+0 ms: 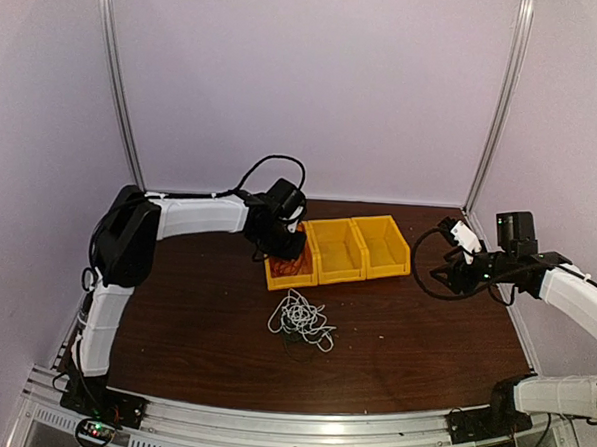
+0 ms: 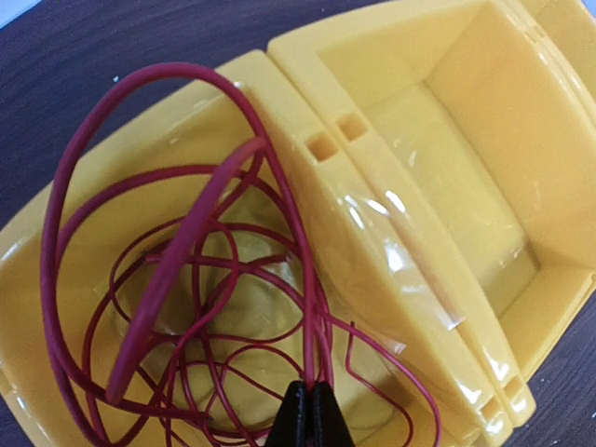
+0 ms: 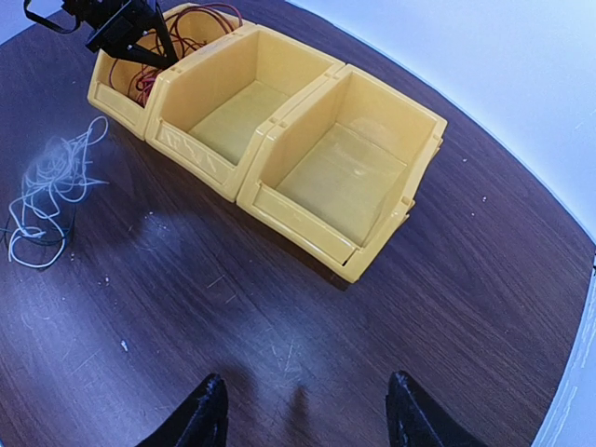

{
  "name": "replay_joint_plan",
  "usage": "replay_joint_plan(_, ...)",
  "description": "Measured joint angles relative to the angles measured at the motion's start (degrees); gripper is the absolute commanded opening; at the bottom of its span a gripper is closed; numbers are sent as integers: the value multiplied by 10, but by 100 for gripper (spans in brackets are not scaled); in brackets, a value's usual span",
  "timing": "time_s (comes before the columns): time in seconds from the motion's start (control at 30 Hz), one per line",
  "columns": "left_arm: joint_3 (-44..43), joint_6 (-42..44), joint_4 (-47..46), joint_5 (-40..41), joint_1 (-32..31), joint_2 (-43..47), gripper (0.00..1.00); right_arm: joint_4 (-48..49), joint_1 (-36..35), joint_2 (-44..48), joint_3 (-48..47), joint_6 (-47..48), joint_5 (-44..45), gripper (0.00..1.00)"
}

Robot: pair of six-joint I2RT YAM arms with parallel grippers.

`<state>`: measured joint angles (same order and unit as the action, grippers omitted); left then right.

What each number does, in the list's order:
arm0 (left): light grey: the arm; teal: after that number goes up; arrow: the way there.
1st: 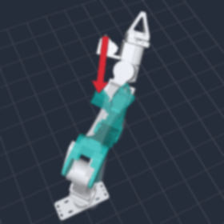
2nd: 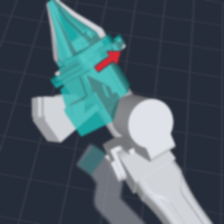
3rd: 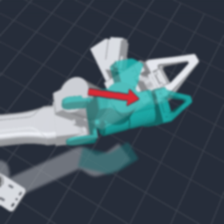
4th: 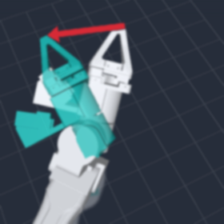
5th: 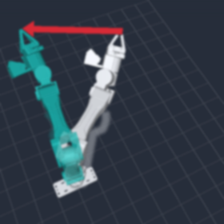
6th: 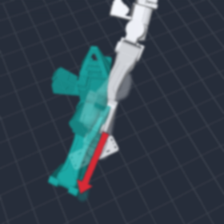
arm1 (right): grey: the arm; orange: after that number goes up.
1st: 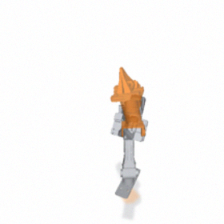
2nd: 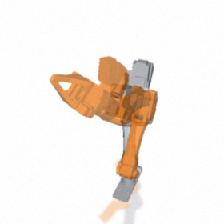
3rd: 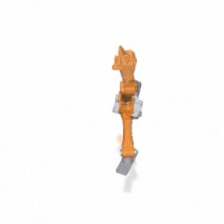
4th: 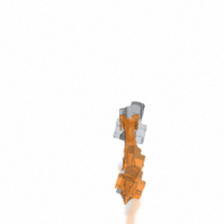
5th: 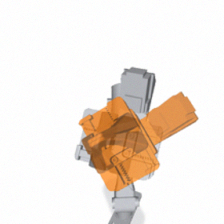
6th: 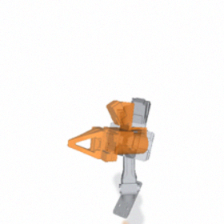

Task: Untangle the cables
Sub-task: Adjust the untangled cable in the bin.

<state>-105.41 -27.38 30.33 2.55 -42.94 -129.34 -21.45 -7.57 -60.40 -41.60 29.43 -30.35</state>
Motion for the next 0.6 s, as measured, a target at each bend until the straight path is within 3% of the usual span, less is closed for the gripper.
replay_joint_plan(0.27, 17, 4, 5, -22, 0, -6, 0, -1, 0, -1, 0, 4, 0, 58)
replay_joint_plan(0.4, 20, 11, 5, -34, -1, -2, 25, -2, 0, -6, 0, 5, 0, 58)
replay_joint_plan(0.6, 34, 25, 14, -39, -7, 40, 44, -4, 0, -7, 0, 6, 0, 58)
